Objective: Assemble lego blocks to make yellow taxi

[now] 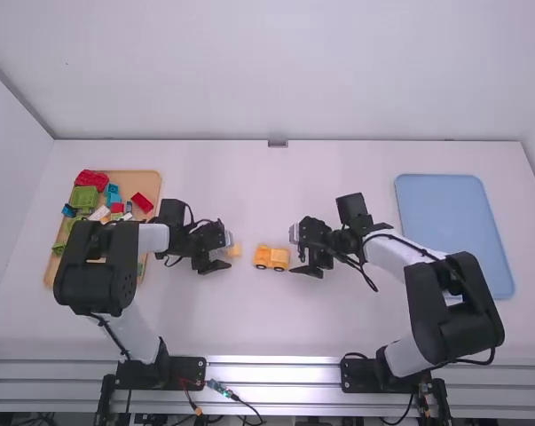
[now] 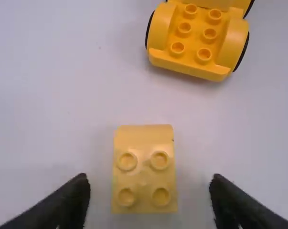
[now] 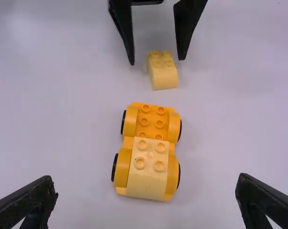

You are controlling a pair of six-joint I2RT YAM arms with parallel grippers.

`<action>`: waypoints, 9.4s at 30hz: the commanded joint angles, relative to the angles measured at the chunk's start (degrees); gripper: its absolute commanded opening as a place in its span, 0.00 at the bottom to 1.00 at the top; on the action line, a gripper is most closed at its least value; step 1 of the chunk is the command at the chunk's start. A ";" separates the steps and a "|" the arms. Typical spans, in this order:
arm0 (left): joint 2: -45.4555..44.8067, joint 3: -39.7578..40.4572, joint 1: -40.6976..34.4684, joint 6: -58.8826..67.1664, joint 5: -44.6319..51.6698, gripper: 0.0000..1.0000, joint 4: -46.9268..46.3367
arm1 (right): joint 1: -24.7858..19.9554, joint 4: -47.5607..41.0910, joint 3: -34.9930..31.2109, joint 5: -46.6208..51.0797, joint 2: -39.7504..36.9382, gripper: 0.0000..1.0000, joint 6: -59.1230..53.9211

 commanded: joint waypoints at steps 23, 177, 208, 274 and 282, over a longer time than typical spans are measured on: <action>-0.07 17.64 -18.53 -23.71 -37.35 0.99 -22.01 | 0.17 -0.54 -0.83 2.12 -0.93 0.99 1.35; -2.01 42.73 -15.54 -115.99 -49.24 0.99 -47.93 | 3.19 37.45 -16.02 2.32 -0.10 0.99 22.29; -2.03 33.83 2.49 28.83 -1.97 0.99 -53.39 | 3.34 41.03 -16.04 3.78 -0.10 0.99 18.73; 5.20 3.41 9.99 39.17 14.16 0.94 -16.26 | 1.66 72.11 -13.79 -9.99 28.99 0.99 32.39; 9.09 8.04 9.64 38.64 15.23 0.99 -23.08 | 1.81 81.75 -17.77 -6.36 28.99 0.99 35.91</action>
